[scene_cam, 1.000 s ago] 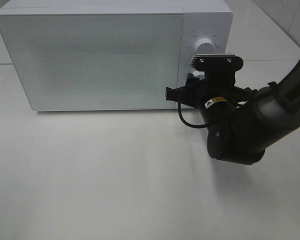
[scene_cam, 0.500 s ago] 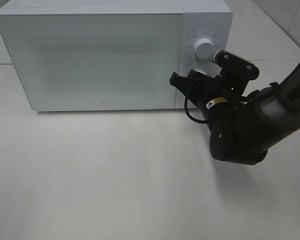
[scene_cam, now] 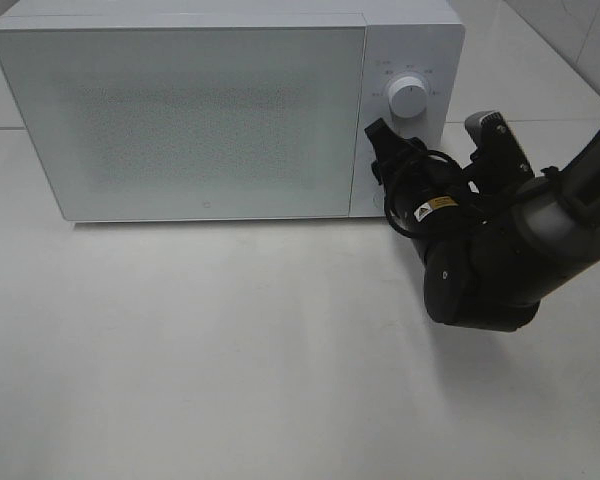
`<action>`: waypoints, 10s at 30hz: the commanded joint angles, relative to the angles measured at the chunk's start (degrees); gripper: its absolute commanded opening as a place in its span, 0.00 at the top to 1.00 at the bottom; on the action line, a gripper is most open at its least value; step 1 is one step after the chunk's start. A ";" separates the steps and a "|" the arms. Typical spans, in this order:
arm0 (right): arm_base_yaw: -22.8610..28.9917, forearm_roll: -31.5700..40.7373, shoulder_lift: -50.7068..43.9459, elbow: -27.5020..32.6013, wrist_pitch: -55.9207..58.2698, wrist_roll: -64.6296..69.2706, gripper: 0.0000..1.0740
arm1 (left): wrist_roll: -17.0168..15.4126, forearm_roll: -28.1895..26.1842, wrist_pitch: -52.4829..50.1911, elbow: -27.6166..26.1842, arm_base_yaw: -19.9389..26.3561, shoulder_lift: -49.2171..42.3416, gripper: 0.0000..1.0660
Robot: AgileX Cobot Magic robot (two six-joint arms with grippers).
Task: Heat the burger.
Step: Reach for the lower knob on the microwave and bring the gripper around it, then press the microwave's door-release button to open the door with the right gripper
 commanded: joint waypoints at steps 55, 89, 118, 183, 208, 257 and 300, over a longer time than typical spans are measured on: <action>0.74 -2.52 -0.40 -6.02 -4.18 50.36 0.99 | -0.06 -0.40 -0.11 0.11 0.06 -1.49 0.08; 0.92 -1.72 -11.06 7.79 13.75 25.21 0.30 | -0.06 -0.40 -0.11 0.11 0.06 -1.49 0.08; -12.95 -6.47 -33.17 4.98 79.24 -53.63 0.30 | -0.06 -0.40 -0.11 0.11 0.06 -1.49 0.08; -27.79 -32.77 -121.47 14.78 129.26 -48.19 0.30 | -0.06 -0.40 -0.11 0.11 0.06 -1.26 0.08; -27.79 -32.60 -106.34 14.84 109.26 -47.78 0.31 | -0.06 -0.29 -0.11 0.11 0.06 -1.20 0.08; -20.57 -21.94 -38.62 16.96 32.20 -52.77 0.33 | -0.06 -0.29 -0.11 0.11 0.06 -1.20 0.08; 7.79 4.76 -18.05 21.49 3.09 -53.74 0.33 | -0.06 -0.29 -0.11 0.11 0.06 -1.20 0.08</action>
